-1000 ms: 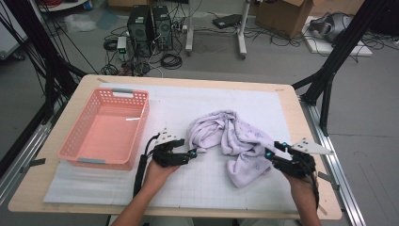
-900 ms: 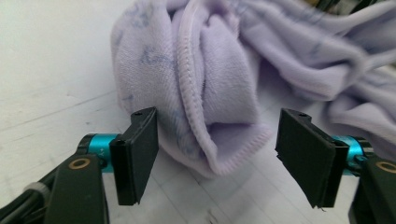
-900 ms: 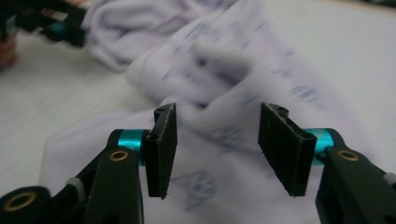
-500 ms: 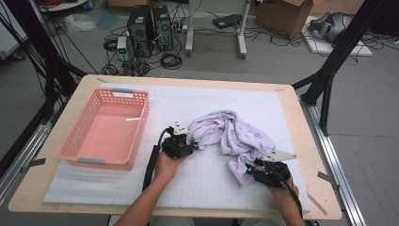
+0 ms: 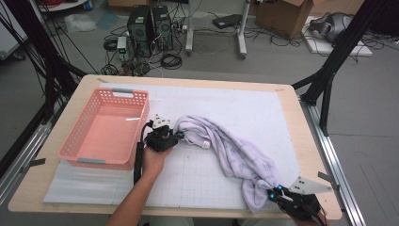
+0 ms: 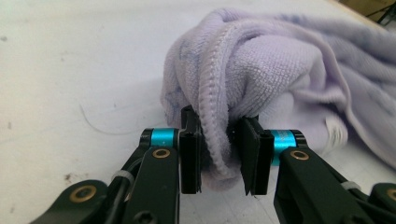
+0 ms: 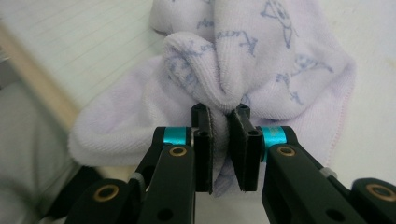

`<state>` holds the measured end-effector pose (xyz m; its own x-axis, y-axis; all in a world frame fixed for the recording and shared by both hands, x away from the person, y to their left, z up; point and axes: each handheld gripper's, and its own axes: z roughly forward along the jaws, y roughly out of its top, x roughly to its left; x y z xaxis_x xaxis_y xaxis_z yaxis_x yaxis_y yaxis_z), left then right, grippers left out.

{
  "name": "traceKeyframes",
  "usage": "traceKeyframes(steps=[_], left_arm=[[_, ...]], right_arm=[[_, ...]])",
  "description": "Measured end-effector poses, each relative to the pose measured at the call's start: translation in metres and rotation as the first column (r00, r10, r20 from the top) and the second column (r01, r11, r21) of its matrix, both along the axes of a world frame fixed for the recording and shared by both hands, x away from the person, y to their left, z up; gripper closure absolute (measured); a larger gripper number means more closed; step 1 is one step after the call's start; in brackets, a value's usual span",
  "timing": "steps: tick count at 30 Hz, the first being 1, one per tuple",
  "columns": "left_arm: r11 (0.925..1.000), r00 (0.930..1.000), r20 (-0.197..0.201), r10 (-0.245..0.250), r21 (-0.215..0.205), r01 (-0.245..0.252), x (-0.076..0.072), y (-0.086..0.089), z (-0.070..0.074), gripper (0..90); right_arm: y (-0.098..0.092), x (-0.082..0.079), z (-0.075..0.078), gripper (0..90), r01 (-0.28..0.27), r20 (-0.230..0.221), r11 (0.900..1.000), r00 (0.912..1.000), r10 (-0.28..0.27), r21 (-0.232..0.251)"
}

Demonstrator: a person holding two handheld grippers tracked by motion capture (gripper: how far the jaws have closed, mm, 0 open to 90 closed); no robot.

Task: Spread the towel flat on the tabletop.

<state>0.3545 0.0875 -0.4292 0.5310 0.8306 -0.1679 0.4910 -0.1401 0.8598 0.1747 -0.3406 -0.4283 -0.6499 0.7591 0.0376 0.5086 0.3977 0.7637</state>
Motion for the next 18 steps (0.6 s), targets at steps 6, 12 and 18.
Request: traceKeyframes(steps=[6,12,18], left_arm=[[0.9986,0.9991,-0.043,0.001,-0.053,-0.004,-0.001,0.003,-0.001,50.0],[0.9990,0.9999,-0.014,-0.006,-0.045,0.005,-0.006,0.008,0.004,43.4],[0.9994,0.9983,-0.047,-0.034,-0.010,0.033,-0.001,0.003,-0.005,52.9]], right_arm=[[0.000,-0.003,0.018,60.4,0.022,0.072,0.995,0.9970,-0.029,0.097],[0.009,0.052,0.037,56.2,0.082,0.142,0.994,0.9858,-0.090,0.067],[0.036,0.136,0.023,53.3,0.101,0.029,0.995,0.9945,-0.101,0.005]])
